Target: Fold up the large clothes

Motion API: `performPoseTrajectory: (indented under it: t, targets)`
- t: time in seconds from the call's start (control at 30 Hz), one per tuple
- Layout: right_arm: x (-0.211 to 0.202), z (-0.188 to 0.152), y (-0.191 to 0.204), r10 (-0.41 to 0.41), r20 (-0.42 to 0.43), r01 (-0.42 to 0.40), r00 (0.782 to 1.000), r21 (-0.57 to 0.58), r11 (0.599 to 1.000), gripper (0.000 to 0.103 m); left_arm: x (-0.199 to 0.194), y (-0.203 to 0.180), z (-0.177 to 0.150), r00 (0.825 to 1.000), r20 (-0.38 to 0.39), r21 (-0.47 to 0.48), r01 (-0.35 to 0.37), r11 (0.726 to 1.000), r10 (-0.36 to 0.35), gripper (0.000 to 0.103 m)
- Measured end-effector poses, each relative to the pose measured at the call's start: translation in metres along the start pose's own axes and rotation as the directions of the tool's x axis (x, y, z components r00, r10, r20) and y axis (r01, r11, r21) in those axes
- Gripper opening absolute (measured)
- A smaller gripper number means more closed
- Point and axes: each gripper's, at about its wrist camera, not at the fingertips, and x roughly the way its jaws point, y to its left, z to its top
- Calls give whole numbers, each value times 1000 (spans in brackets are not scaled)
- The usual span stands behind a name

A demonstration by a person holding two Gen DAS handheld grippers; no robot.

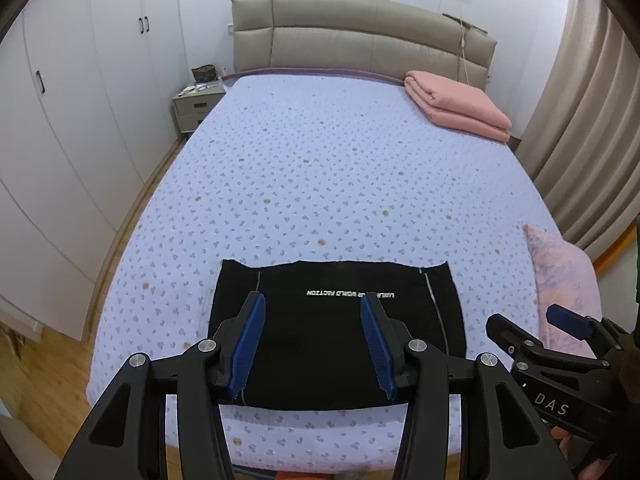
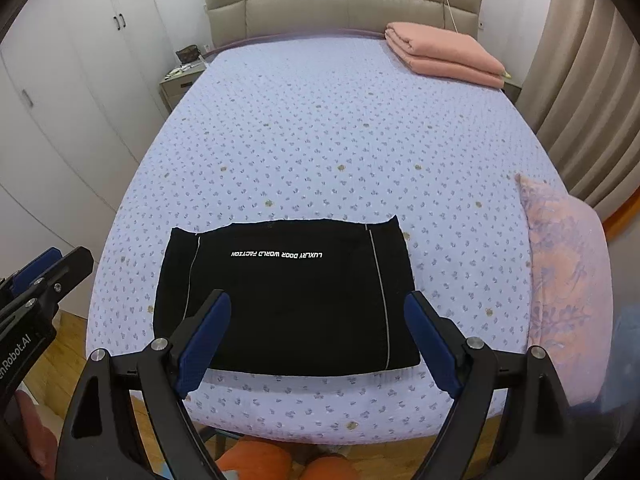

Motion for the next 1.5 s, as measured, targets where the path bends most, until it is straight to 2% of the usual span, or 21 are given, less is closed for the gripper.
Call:
performPoseTrajectory:
  t: [0.23,0.7,1.5]
  targets:
    - [23,12,4,-12,-31,13,999,31,999,90,27,6,12,999,-33,17,-29,999,30,51]
    - [51,31,12,-38,-54,41,998,64,997,90,63,-1,38,999,-46,85,-21,996,26,51]
    - [100,50,24,-67,-120,77,990,81,994,90,122,10,57,993,-107,125,-40,991,54,51]
